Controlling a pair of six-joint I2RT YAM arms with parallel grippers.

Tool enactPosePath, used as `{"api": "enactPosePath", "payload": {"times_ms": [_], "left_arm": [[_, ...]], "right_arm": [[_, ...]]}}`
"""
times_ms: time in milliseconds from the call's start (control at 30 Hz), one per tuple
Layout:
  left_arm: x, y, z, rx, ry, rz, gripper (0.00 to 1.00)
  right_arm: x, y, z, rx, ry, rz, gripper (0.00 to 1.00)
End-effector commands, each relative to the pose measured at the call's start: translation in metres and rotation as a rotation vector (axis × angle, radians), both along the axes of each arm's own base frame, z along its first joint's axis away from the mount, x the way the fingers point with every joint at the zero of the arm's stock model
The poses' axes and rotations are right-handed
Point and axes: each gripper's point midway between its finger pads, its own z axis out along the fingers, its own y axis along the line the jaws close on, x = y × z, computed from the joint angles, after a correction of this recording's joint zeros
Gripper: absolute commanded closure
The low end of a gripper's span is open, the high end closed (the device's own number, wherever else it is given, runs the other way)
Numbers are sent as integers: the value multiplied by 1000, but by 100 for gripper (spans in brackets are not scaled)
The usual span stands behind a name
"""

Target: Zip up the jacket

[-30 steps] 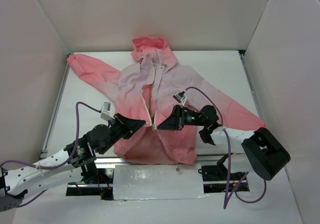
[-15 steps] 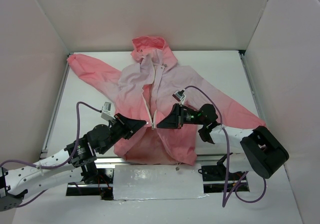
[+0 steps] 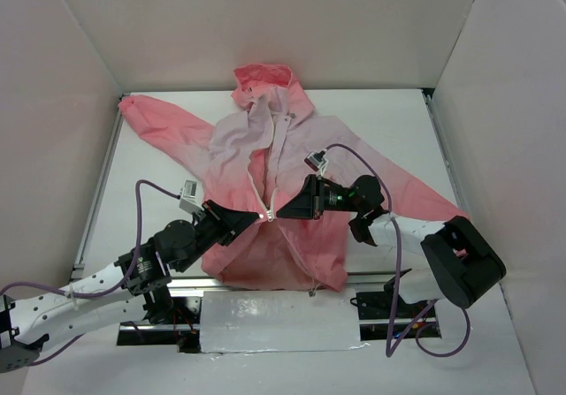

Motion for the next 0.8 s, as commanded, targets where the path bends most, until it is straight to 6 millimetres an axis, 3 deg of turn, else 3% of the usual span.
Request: {"api": "enactPosePath", "payload": {"times_ms": [0, 200, 400, 767], "left_arm": [[-4, -6, 16, -63, -35, -37, 100], [-12, -13, 19, -58, -81, -103, 100], [-20, -18, 12, -72, -117, -163, 100], [-29, -29, 2, -48, -145, -261, 100]], "right_arm": [[10, 0, 26, 59, -106, -15, 100], [9, 2, 12, 24, -89, 11, 100], [-6, -3, -2, -4, -85, 78, 100], [-15, -10, -39, -136, -80, 51, 100]]}}
